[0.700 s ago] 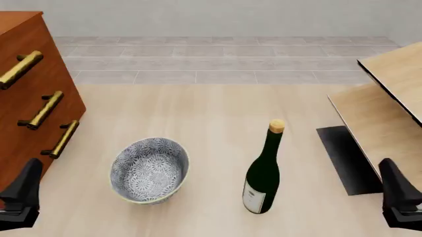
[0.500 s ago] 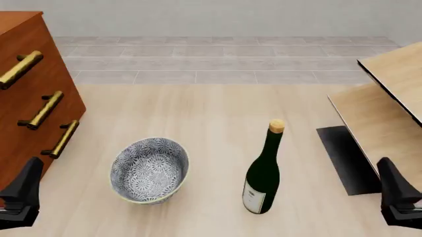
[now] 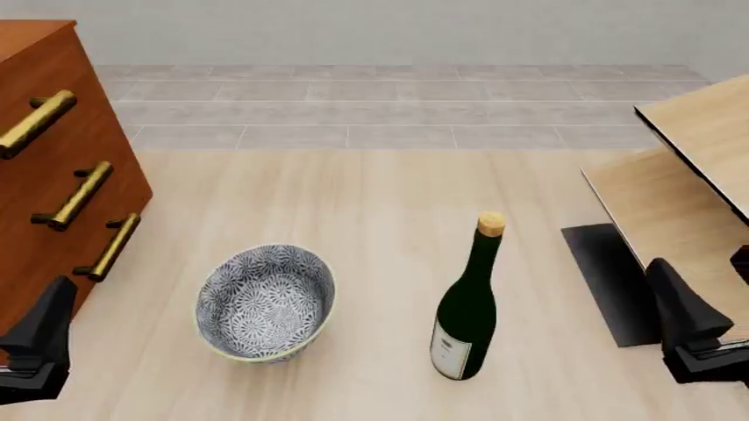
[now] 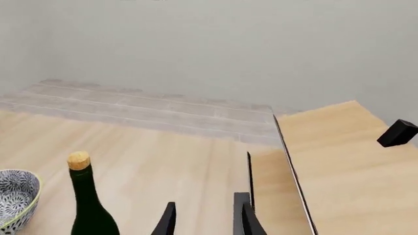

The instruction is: Put the wine bottle on the wine rack.

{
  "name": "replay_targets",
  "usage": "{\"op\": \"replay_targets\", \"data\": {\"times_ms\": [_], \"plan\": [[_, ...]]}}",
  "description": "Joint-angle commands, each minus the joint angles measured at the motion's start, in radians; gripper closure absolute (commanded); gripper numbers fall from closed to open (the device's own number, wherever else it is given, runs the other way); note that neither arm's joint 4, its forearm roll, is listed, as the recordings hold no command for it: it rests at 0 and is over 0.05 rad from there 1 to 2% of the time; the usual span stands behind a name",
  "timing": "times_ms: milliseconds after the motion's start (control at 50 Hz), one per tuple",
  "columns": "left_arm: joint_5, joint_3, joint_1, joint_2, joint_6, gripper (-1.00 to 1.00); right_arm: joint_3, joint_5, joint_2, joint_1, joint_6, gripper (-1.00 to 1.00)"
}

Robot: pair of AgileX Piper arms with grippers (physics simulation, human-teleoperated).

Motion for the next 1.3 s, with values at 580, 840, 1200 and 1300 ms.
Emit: {"op": "replay_targets", "data": {"times_ms": [580, 840, 1200, 1300], "plan": [[0.026, 0.016, 0.01, -0.02, 0.001, -1.0, -0.194, 0.019, 0.176, 0.312, 0.023, -1.0], [0.03, 0.016, 0.014, -0.022, -0.007, -1.0, -0.225, 0.017, 0.244, 0.403, 0.011, -1.0], [0.032, 0.016, 0.023, -0.02, -0.012, -1.0, -0.236, -0.005, 0.314, 0.456, 0.022, -1.0], [0.037, 0.016, 0.02, -0.023, -0.013, -1.0, -0.228, -0.035, 0.343, 0.467, 0.02, -1.0]]}}
